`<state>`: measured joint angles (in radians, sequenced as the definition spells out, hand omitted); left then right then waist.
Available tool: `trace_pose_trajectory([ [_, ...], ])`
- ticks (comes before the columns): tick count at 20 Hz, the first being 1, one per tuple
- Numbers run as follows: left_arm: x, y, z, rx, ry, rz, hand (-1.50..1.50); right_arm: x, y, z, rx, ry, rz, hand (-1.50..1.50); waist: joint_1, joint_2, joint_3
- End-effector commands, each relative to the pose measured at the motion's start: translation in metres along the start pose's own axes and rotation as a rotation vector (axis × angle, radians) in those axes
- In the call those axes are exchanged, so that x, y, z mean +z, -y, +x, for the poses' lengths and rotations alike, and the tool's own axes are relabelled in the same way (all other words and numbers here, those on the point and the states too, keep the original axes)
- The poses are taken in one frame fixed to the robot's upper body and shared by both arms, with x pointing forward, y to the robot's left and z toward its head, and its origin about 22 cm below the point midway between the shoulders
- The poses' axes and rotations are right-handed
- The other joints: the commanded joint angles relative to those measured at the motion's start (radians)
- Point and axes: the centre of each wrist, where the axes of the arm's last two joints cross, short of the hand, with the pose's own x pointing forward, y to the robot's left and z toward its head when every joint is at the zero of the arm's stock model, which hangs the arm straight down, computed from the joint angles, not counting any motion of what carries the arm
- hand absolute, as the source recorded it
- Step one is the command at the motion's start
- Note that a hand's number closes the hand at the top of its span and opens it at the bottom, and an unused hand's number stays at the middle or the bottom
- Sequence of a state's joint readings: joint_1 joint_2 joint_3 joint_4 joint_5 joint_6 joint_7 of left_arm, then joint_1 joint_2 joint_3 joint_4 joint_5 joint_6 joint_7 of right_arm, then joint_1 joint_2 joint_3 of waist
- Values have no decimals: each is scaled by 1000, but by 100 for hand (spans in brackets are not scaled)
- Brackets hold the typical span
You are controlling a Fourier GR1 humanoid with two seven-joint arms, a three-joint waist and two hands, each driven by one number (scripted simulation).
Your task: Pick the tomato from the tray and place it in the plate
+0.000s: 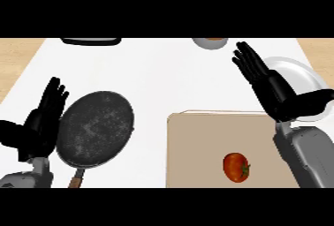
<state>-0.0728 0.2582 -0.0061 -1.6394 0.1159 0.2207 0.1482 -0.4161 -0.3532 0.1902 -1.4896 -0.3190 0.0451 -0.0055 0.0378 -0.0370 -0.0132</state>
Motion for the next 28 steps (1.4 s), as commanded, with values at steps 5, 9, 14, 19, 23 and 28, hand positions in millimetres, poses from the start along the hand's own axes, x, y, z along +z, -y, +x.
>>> trace_pose_trajectory([
  [5,36,-12,-62,10,-319,36,0,80,71,-27,-211,265,-550,150,-147,36,24],
  [9,47,7,-75,68,-380,-46,0,163,101,-83,-67,-21,-969,150,-161,48,20],
  [14,55,33,-83,80,-384,-144,0,239,63,-129,-230,201,-1165,-150,-96,36,18],
  [19,29,47,-78,69,-382,-200,0,305,58,-154,-185,234,-1077,-150,-48,38,14],
  [23,42,47,-69,77,-380,-191,0,320,67,-124,-35,46,-828,-150,-47,36,13],
  [28,32,39,-79,55,-386,-185,0,321,80,-100,107,-82,-580,-150,-47,38,11],
])
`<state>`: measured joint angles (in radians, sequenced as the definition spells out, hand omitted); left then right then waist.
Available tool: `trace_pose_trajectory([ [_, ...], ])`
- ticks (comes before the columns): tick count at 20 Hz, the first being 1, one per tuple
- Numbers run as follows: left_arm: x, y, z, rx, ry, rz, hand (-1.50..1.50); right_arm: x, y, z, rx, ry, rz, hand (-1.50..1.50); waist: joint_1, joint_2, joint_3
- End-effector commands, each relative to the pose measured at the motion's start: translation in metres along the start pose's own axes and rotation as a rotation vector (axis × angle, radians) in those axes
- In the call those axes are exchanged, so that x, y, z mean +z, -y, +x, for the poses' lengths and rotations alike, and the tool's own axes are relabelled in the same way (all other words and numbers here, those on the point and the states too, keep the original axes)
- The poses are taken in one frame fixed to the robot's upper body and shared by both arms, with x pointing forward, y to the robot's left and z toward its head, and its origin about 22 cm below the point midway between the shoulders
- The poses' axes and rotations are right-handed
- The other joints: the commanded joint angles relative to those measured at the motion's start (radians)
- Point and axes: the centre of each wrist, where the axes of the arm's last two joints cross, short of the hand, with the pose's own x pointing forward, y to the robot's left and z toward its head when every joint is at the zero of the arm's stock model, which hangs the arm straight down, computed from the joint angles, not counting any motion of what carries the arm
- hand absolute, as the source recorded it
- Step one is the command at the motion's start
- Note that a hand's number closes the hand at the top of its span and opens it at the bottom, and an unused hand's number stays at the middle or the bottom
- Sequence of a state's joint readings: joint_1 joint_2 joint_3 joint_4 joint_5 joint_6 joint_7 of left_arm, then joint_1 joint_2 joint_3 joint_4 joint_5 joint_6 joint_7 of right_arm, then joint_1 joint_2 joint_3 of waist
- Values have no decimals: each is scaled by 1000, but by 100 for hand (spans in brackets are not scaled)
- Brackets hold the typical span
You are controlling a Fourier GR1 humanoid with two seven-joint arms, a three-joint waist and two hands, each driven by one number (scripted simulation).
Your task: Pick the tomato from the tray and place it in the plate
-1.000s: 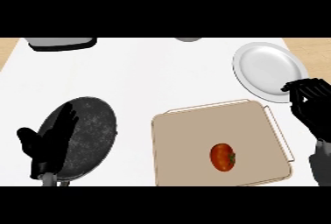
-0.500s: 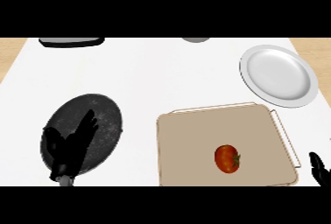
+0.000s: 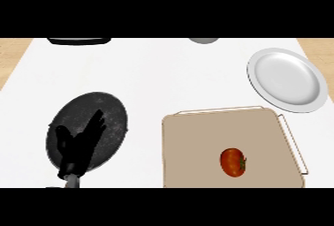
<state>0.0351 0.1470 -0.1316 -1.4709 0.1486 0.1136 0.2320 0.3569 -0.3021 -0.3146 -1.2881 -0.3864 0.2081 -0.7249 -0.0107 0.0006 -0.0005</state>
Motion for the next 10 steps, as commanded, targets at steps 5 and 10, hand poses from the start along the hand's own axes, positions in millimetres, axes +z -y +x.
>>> trace_pose_trajectory([
  [5,0,-8,-11,11,1,-17,0,-1,-20,43,221,-95,204,-150,6,-1,-1],
  [10,-1,-8,-9,-1,-9,-21,0,-20,-59,65,259,-133,235,-150,10,0,-1],
])
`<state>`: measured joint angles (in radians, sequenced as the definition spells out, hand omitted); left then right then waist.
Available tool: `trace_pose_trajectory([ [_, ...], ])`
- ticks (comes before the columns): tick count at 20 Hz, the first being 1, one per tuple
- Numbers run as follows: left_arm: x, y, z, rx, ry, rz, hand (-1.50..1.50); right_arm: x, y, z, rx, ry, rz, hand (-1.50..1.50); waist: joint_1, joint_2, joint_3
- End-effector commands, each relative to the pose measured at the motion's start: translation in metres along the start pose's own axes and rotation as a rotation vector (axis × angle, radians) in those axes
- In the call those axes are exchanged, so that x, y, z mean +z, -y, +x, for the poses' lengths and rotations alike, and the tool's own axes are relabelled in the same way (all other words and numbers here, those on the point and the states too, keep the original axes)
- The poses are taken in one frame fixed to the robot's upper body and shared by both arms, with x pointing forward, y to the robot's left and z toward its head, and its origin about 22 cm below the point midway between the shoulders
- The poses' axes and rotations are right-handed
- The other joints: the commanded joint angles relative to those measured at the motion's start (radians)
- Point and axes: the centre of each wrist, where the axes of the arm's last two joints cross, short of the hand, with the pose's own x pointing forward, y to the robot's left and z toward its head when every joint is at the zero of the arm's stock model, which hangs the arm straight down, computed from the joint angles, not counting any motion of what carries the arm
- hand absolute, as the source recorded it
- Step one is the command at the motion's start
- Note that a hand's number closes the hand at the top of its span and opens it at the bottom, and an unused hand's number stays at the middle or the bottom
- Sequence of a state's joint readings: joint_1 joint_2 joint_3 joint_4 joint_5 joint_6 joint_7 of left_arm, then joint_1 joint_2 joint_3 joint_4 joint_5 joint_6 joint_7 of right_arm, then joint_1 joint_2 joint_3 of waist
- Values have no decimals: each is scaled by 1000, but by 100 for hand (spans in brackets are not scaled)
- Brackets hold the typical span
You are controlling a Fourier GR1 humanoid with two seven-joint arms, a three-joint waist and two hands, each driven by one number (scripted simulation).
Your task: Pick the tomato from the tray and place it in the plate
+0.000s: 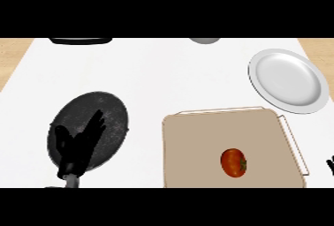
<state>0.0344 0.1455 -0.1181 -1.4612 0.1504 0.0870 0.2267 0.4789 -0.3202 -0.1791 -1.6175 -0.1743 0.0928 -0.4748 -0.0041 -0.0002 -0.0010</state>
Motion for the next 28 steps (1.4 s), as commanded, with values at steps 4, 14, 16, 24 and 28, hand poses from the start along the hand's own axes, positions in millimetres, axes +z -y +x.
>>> trace_pose_trajectory([
  [4,4,-13,-29,4,-10,5,0,0,-56,24,64,-46,17,-150,1,0,0],
  [14,3,14,-17,-13,13,-6,0,-19,-100,39,47,-113,138,-150,3,0,1],
  [16,-18,-4,10,26,-11,5,0,-15,-118,16,57,-106,170,-150,3,0,1],
  [24,5,14,1,10,0,-5,0,-14,-118,46,154,-177,111,-150,3,-1,1],
  [28,3,-9,19,-3,6,7,0,-29,-119,31,172,-198,107,-150,3,0,1],
])
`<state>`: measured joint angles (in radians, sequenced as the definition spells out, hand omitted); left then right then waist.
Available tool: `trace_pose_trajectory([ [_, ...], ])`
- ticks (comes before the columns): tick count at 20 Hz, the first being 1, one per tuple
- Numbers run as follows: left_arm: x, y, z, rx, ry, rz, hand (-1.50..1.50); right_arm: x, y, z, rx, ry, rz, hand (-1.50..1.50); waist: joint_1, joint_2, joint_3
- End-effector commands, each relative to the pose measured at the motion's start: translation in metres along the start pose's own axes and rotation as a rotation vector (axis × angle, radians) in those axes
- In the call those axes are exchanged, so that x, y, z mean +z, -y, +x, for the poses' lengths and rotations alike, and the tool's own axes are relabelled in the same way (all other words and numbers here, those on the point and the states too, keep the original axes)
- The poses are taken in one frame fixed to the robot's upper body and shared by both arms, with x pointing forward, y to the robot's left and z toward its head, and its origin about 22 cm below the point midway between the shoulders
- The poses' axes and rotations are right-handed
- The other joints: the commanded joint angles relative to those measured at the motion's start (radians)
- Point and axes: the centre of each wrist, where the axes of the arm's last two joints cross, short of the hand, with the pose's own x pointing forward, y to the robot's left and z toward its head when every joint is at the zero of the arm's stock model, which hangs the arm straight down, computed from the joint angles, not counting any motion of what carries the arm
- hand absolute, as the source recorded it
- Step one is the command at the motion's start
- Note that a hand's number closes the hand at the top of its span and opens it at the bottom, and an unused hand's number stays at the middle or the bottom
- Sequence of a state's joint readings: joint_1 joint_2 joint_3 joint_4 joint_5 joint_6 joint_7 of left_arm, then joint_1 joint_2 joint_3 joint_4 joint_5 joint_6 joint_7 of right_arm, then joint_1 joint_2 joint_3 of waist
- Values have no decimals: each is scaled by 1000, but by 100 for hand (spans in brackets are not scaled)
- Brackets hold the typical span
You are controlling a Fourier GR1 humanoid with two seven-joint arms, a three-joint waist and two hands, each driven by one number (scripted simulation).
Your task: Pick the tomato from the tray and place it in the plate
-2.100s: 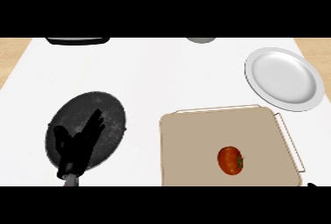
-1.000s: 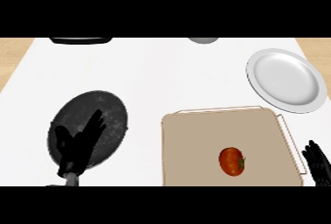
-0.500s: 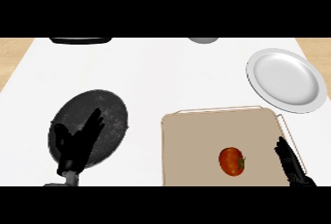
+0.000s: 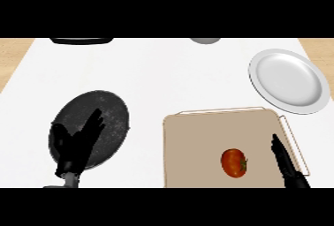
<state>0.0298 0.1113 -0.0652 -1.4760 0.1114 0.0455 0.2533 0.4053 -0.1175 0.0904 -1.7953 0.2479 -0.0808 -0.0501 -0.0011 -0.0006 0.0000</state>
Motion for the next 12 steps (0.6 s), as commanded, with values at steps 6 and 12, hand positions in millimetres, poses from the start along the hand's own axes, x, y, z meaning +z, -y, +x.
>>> trace_pose_trajectory([
  [6,-5,0,-16,-21,7,-9,0,-23,-25,-6,24,-22,35,-150,0,0,0],
  [12,-6,1,-11,3,-9,-15,0,-42,-46,-14,76,-35,74,-150,2,1,0],
])
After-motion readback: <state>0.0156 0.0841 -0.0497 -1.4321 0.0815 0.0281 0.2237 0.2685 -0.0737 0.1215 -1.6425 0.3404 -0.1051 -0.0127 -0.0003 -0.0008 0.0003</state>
